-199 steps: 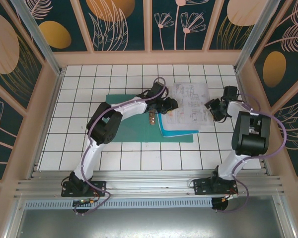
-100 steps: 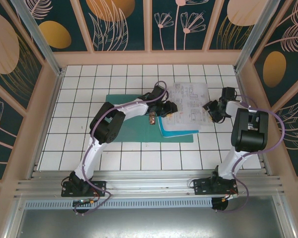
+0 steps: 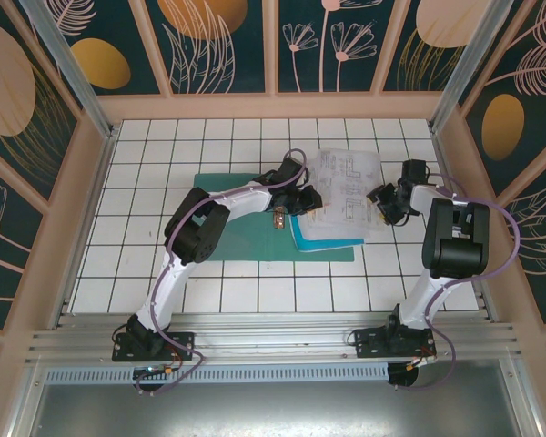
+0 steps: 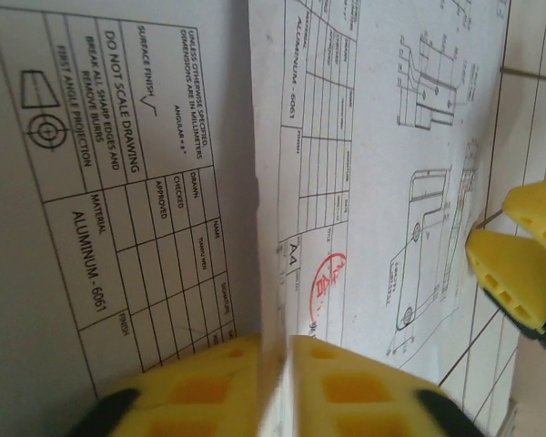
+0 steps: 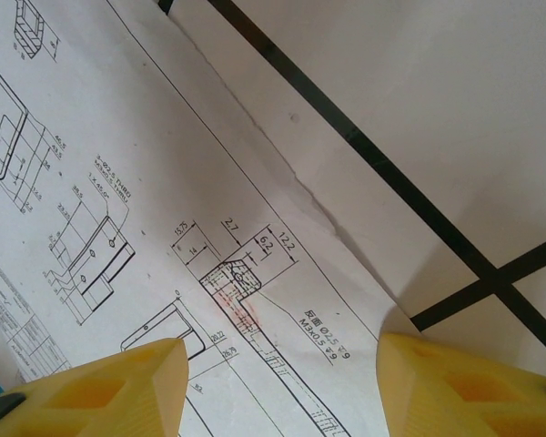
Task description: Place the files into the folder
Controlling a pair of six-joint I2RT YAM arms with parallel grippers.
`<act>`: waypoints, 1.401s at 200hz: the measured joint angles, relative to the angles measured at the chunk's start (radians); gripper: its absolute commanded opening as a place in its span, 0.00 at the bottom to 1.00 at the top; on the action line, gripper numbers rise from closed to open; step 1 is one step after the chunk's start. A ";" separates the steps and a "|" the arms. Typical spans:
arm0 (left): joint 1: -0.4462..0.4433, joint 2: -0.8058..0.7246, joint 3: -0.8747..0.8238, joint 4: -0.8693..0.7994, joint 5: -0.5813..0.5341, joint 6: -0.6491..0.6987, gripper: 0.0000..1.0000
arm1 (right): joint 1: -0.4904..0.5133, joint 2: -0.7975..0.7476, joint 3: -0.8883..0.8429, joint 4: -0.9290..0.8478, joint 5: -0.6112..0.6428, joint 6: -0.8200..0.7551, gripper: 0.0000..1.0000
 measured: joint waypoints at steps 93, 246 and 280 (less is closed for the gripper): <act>0.000 -0.035 0.025 0.000 0.002 0.008 0.00 | 0.010 -0.190 -0.003 -0.008 0.094 -0.002 0.61; 0.187 -0.563 -0.337 -0.198 -0.011 0.097 0.00 | 0.152 -0.297 -0.040 0.007 0.053 0.005 0.61; 0.226 -0.643 -0.422 -0.286 -0.054 0.169 0.00 | 0.240 -0.233 -0.035 0.045 0.002 0.005 0.61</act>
